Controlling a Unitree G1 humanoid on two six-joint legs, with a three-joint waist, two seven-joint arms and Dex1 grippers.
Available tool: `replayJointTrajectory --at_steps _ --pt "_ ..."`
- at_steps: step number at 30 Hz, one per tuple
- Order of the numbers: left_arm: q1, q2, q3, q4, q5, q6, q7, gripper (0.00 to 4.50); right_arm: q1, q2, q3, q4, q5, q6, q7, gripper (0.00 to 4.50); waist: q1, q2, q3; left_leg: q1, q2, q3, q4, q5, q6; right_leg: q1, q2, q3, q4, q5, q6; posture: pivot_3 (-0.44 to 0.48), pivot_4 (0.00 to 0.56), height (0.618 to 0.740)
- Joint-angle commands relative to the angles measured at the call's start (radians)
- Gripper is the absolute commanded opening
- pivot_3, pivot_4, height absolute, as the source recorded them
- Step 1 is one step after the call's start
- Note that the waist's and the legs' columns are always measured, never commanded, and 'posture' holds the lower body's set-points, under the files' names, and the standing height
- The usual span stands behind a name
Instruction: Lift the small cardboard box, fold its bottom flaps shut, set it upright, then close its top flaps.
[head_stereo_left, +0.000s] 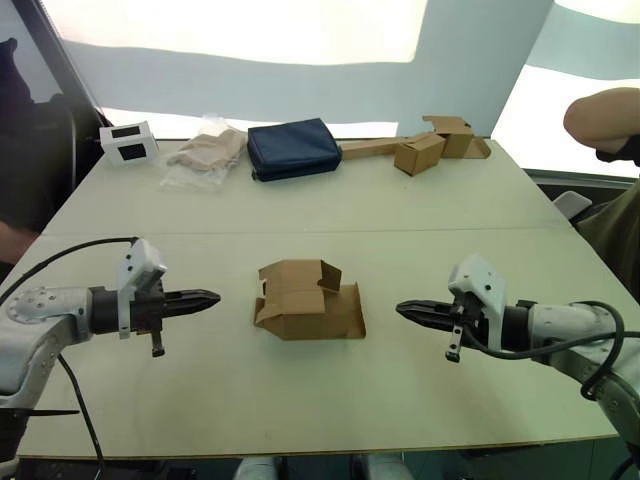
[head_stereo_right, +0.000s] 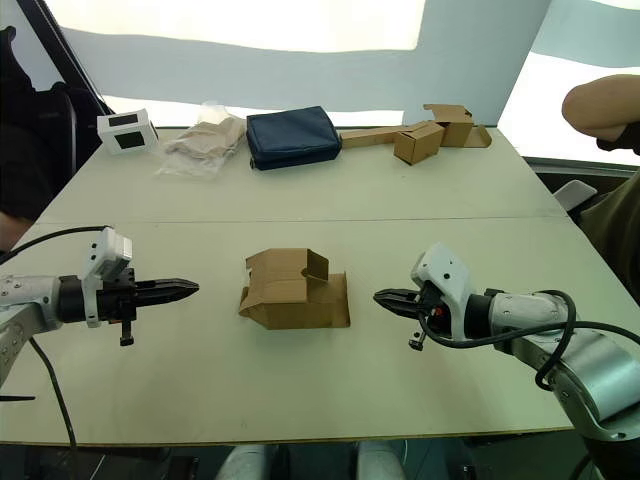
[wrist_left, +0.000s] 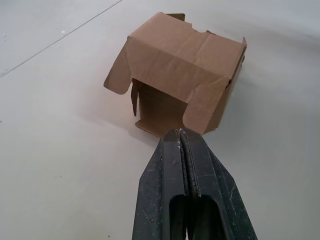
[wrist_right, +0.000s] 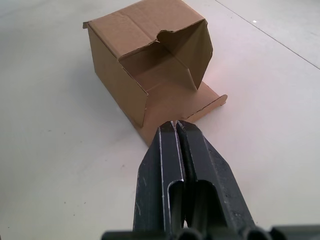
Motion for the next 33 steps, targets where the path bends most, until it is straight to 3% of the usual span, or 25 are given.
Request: replayJointTrajectory --at_steps 1,17,27,31,33 --pt "-0.004 0.017 0.017 -0.007 0.008 -0.015 -0.017 0.02 -0.011 -0.011 -0.012 -0.035 0.003 -0.003 0.002 0.0 0.0 0.0 0.0 0.0 0.0 0.0 0.0 0.0 0.0 0.0 0.0 0.0 0.0 0.0 0.0 0.0 0.15 0.74" --pt "-0.055 -0.074 -0.047 -0.055 0.003 0.028 0.047 0.02 -0.024 -0.035 -0.049 -0.008 0.009 -0.002 0.018 0.0 0.0 0.0 0.0 0.0 -0.001 0.0 0.0 0.0 0.0 0.0 0.001 0.0 0.0 0.0 0.0 0.0 0.15 0.74" --pt "-0.115 -0.061 -0.087 -0.061 -0.021 0.167 0.088 0.02 -0.015 -0.045 -0.038 0.0 -0.02 -0.007 0.037 0.0 0.002 0.0 0.0 0.0 -0.001 -0.001 0.0 0.0 0.0 0.0 0.002 0.0 0.0 0.0 0.0 0.0 0.15 0.74" --pt "-0.12 -0.04 -0.091 -0.029 -0.018 0.243 0.103 1.05 0.019 -0.033 -0.036 -0.034 -0.019 -0.001 0.023 0.0 -0.002 0.0 0.0 0.0 -0.001 -0.001 0.0 0.0 0.0 0.0 0.002 0.0 0.0 0.0 0.0 0.0 0.15 0.74" --pt "-0.13 -0.048 -0.068 -0.023 -0.061 0.307 0.109 2.01 0.029 -0.021 -0.036 -0.041 -0.015 0.001 0.009 0.0 -0.003 0.0 0.0 0.0 -0.001 -0.001 0.0 0.0 0.0 0.0 0.002 0.0 0.0 0.0 0.001 0.0 0.15 0.74"
